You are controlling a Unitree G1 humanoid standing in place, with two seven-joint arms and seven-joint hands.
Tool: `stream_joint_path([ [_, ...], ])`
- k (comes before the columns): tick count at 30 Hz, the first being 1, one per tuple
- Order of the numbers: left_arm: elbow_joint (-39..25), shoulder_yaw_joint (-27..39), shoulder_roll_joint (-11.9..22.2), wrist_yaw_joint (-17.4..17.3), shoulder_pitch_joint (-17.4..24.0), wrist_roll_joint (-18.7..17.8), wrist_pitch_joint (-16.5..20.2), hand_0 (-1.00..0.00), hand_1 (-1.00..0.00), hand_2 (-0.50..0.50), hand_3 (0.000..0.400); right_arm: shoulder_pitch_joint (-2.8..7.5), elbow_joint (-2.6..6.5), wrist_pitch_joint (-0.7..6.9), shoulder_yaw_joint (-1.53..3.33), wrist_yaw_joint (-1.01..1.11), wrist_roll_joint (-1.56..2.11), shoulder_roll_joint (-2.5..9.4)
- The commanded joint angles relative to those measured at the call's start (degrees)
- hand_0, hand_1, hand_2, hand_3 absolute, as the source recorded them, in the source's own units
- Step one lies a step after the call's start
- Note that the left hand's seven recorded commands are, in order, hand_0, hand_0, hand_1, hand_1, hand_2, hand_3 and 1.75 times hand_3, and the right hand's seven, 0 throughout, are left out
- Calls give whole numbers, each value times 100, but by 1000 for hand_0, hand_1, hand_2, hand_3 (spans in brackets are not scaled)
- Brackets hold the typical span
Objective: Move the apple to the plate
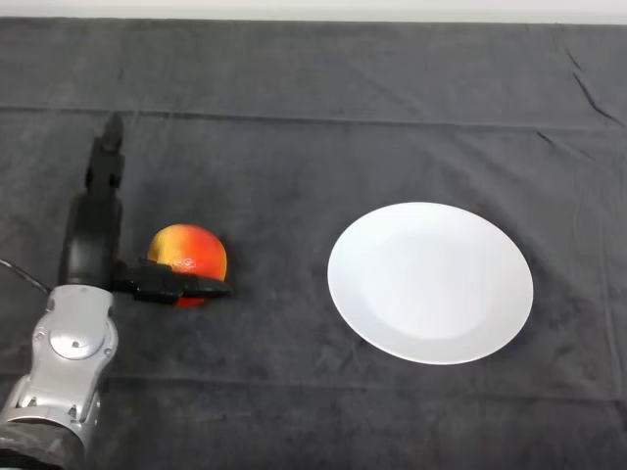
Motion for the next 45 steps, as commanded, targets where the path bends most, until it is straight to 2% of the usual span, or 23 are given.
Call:
stream_joint_path([
  [1, 245, -90, -15, -70, -324, 141, 29, 0, 0, 0, 0, 76, -172, 22, -18, -71, 53, -111],
  [3, 340, -136, 1, -97, -362, 176, 32, 0, 0, 0, 0, 76, -170, 22, -18, -71, 54, -112],
  [4, 373, -154, 8, -107, -377, 191, 38, -329, -149, -90, 132, 76, -170, 22, -18, -70, 54, -113],
  [5, 400, -171, 16, -117, -393, 205, 47, -839, -620, -110, 336, 75, -169, 22, -19, -70, 54, -113],
  [6, 428, -191, 26, -127, -410, 222, 60, -1000, -859, -71, 400, 75, -168, 22, -19, -70, 54, -113],
  [7, 446, -205, 33, -132, -422, 235, 69, -1000, -859, -71, 400, 75, -167, 22, -19, -70, 55, -114],
  [8, 455, -218, 40, -136, -431, 248, 80, -1000, -1000, 0, 400, 75, -167, 23, -19, -69, 55, -114],
  [19, 302, -301, 112, -64, -508, 369, 192, -1000, -1000, 0, 400, 73, -160, 22, -21, -66, 57, -117],
  [25, 19, -348, 81, -15, -650, 423, 414, -1000, -1000, 0, 400, 73, -159, 22, -21, -66, 57, -117],
  [37, -834, -635, -200, 149, -814, 563, 843, -1000, -1000, 0, 400, 74, -166, 22, -19, -68, 56, -114],
  [45, -1149, -961, -427, 217, -963, 555, 971, -1000, -1000, 0, 400, 76, -174, 23, -17, -72, 55, -110],
])
